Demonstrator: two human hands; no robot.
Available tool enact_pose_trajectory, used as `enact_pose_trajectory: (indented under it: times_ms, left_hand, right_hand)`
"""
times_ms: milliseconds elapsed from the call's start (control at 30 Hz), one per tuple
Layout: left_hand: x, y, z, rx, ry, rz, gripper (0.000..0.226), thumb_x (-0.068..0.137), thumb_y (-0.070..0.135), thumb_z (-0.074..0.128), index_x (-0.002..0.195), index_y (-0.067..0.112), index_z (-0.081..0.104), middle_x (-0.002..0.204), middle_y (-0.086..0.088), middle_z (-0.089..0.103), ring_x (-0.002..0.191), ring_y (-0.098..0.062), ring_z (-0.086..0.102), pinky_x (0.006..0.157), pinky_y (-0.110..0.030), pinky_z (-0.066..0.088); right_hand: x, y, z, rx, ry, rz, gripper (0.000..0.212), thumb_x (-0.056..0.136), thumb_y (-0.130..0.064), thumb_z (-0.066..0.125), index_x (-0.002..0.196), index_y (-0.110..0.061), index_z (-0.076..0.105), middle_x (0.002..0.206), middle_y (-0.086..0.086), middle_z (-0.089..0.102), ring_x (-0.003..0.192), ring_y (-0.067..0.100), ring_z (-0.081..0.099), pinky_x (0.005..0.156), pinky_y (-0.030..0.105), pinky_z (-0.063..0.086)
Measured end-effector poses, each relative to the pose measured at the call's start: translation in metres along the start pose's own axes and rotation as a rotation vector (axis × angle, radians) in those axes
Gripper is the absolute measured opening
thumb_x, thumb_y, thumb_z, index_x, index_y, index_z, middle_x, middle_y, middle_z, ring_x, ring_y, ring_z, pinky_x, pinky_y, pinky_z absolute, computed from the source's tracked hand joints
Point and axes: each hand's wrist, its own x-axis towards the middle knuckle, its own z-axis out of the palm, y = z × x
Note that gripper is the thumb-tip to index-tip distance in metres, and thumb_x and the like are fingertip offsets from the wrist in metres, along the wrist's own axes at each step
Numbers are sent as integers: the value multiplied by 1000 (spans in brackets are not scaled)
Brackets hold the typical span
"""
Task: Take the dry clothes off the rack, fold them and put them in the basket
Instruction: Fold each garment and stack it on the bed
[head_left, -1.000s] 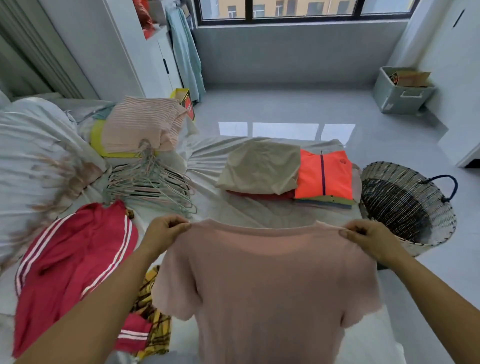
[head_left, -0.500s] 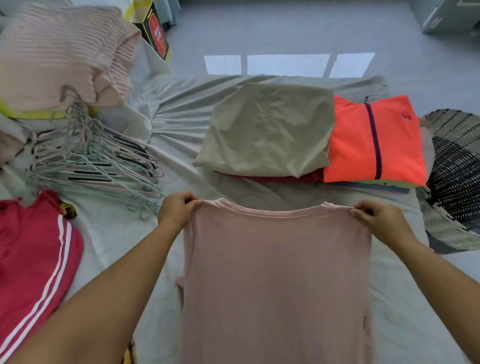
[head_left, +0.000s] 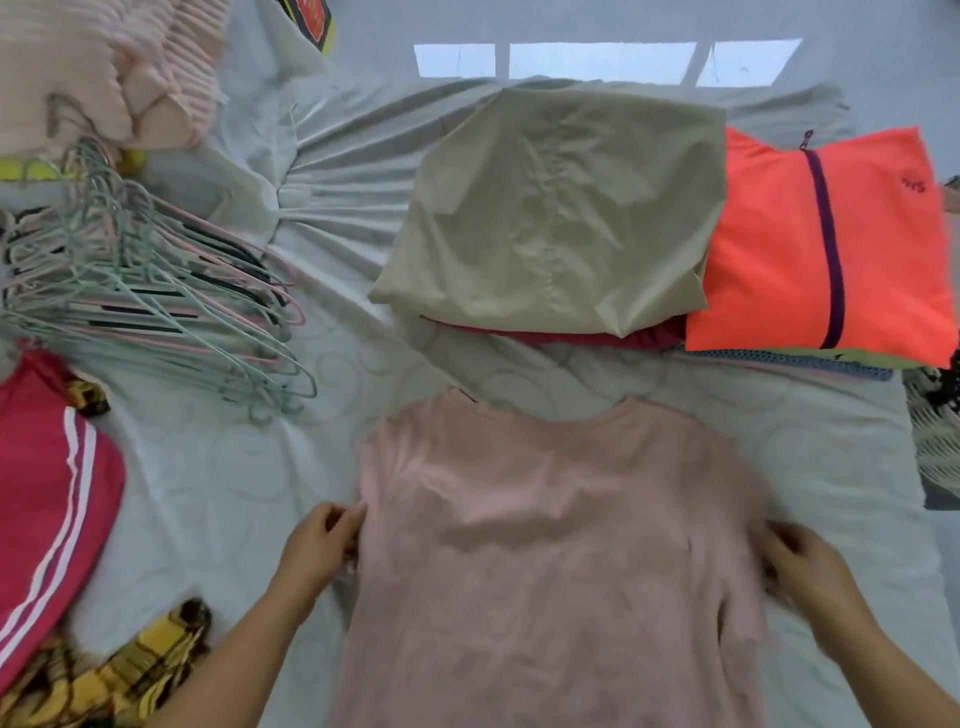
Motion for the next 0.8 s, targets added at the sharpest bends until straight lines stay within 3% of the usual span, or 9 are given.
enact_pose_trajectory:
  times_ms: [67, 167, 233, 333, 467, 567, 633, 733, 800]
  left_hand:
    - [-7, 7, 8, -69, -70, -77, 22, 90, 24, 61, 83, 3, 58, 69, -9, 59, 57, -20, 54, 48, -27, 45]
    - [-10, 22, 11, -186, -233, -129, 17, 87, 16, 64, 86, -1, 60, 60, -9, 56, 41, -14, 47, 36, -19, 36]
    - [-11, 25, 9, -312, -256, -129, 16, 88, 16, 61, 95, 2, 61, 74, -10, 63, 49, -14, 54, 34, -19, 36]
    - [-10, 17, 1, -421, -172, -53, 17, 92, 20, 56, 107, 11, 58, 92, -4, 64, 68, -15, 55, 36, -17, 37]
    - [0, 5, -13, -73, -24, 68, 20, 86, 20, 66, 87, 12, 48, 80, -5, 51, 61, -17, 45, 42, -24, 34]
    - [10, 8, -24, -100, 125, 99, 32, 77, 13, 74, 86, 10, 44, 79, -7, 48, 65, -24, 49, 40, -28, 41]
    - [14, 5, -30, -172, 292, 95, 39, 75, 9, 76, 98, 7, 45, 80, -5, 47, 78, -25, 51, 61, -31, 42]
    - [7, -12, -38, -285, 517, 54, 35, 83, 8, 67, 102, 10, 38, 74, 0, 43, 77, -24, 48, 72, -31, 36]
    - [-4, -33, -36, -219, 390, 32, 24, 87, 13, 64, 97, 9, 43, 80, -6, 52, 82, -30, 54, 75, -39, 42]
  right_hand:
    - [-12, 5, 7, 117, -83, 83, 23, 91, -18, 59, 97, 4, 62, 83, 18, 66, 72, 28, 58, 67, 36, 49]
    - [-18, -6, 11, 405, -252, 284, 19, 88, -14, 60, 98, 2, 61, 82, 17, 72, 82, 31, 64, 60, 36, 58]
    - [-17, -12, 11, 499, -284, 329, 20, 86, -14, 61, 100, 0, 62, 82, 13, 73, 81, 29, 66, 59, 33, 59]
    - [-19, -15, 12, 563, -217, 238, 22, 89, -12, 56, 109, -4, 61, 83, 7, 73, 72, 18, 69, 59, 28, 58]
    - [-21, -13, 2, 275, -50, 23, 30, 92, -13, 54, 121, -3, 50, 101, 13, 63, 86, 25, 59, 59, 25, 54]
    - [-9, -2, -18, 29, 191, -53, 77, 62, -51, 77, 108, 4, 50, 96, 25, 59, 71, 28, 58, 59, 32, 51]
    - [-5, 6, -30, 20, 340, 21, 69, 54, -45, 69, 108, -5, 50, 104, 29, 59, 73, 32, 63, 63, 41, 55]
    - [0, 17, -40, 139, 398, 32, 53, 76, -17, 69, 124, -13, 48, 125, 22, 52, 92, 22, 61, 47, 5, 45]
    - [-3, 30, -35, 65, 376, 8, 55, 86, -9, 64, 133, 4, 39, 132, 27, 47, 106, 27, 52, 49, -2, 41]
